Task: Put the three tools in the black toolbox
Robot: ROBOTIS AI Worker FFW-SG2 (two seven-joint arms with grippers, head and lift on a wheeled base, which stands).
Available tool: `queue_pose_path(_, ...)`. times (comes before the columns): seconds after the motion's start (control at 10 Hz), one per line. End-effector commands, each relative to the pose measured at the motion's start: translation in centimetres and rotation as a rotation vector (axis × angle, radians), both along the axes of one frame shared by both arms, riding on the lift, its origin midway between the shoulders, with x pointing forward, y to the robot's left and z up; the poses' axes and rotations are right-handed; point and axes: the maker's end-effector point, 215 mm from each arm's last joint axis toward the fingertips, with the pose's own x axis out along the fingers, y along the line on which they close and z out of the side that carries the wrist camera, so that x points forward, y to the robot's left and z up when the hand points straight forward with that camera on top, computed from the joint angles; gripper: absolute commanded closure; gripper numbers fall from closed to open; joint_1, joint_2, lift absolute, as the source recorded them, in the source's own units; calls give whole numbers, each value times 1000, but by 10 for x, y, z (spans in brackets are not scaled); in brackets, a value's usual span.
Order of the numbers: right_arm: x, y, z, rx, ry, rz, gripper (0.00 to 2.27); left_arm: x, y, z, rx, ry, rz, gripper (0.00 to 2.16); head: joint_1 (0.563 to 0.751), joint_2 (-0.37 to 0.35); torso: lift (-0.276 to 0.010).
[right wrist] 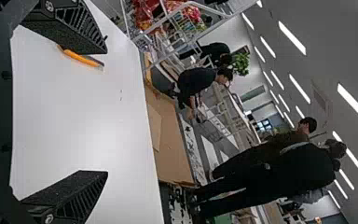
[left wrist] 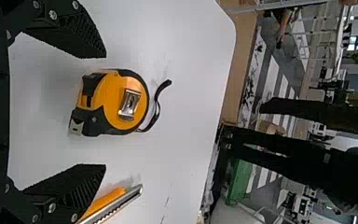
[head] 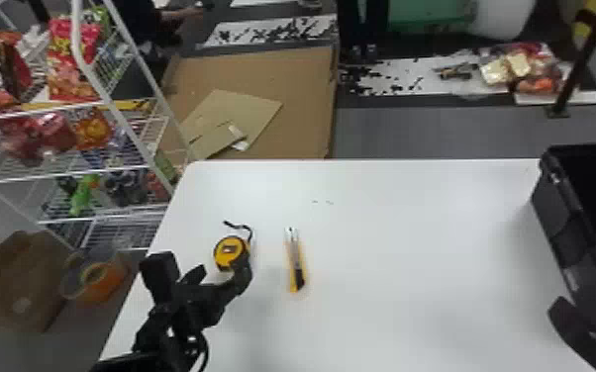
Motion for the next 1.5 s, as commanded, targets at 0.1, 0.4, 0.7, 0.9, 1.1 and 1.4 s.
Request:
queue_pose_path(0.1, 1, -1, 0, -3, -3, 3, 80, 2, 3, -3, 0, 0, 17, 174, 695, 229, -55)
queue_pose_path(0.4, 1, -1, 1, -2, -4, 6, 80, 10, 5, -4, -7, -14, 26, 174, 695, 233, -55)
queue_pose_path(0.7, -2, -2, 0, -1, -1, 8, 80, 18, 10, -7, -2, -40, 48, 174, 695, 234, -55)
queue_pose_path(0.9, -2, -2, 1, -1, -5, 8, 80, 24, 9, -9, -13, -41, 54, 174, 695, 235, -55)
queue_pose_path(1.1, -2, -3, 1, -3, -6, 8, 80, 28, 9, -11, -21, -41, 56, 174, 695, 232, -55)
queue_pose_path(1.4, -2, -5, 2, -3, -12, 6, 80, 36, 9, -14, -24, -38, 65, 174, 695, 227, -55)
